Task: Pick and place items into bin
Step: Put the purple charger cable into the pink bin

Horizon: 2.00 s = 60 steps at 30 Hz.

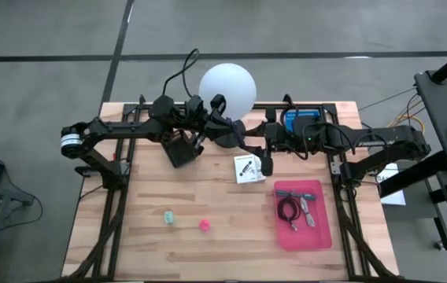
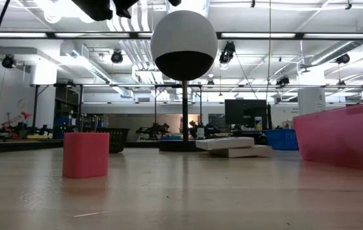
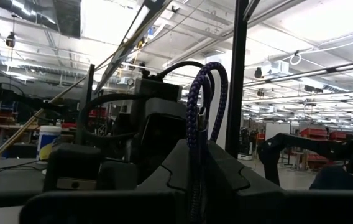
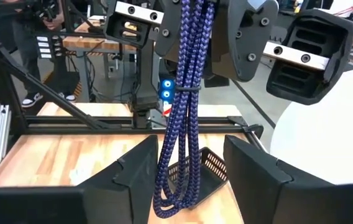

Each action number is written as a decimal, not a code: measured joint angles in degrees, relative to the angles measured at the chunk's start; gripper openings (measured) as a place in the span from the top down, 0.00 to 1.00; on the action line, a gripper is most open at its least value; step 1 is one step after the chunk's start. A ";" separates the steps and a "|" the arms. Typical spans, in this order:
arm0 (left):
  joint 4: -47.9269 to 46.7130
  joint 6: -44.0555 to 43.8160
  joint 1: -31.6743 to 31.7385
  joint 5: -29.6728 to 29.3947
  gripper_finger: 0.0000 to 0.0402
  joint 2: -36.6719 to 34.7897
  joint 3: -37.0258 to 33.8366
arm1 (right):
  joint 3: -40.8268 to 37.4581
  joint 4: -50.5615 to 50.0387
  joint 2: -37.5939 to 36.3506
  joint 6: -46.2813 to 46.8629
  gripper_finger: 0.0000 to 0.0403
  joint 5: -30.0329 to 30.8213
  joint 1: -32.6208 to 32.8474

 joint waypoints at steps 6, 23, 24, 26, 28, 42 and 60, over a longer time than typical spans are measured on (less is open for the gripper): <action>-0.02 0.07 0.00 0.00 0.98 0.00 0.00 | 0.00 -0.02 0.00 1.64 0.66 -0.03 0.00; -0.34 -0.51 0.00 -0.03 0.91 -0.01 0.00 | -0.07 -0.13 -0.06 5.82 0.96 -0.82 0.00; -0.32 -0.52 0.00 -0.01 0.91 -0.02 -0.06 | -0.07 -0.15 -0.12 5.82 0.96 -1.38 0.00; -0.13 -0.52 0.00 0.01 0.91 -0.04 -0.27 | -0.07 -0.31 -0.25 5.99 0.97 -1.80 0.00; -0.18 -0.52 0.00 0.02 0.91 -0.02 -0.35 | -0.07 -1.05 -0.55 6.75 0.97 -1.97 0.00; -0.31 -0.66 0.00 0.28 0.64 -0.02 -0.58 | -0.07 -14.11 -6.52 16.67 0.97 -3.19 1.15; -0.22 -3.34 0.78 0.59 0.60 -1.60 -0.50 | -0.07 -45.28 -9.53 40.86 0.97 -3.80 10.58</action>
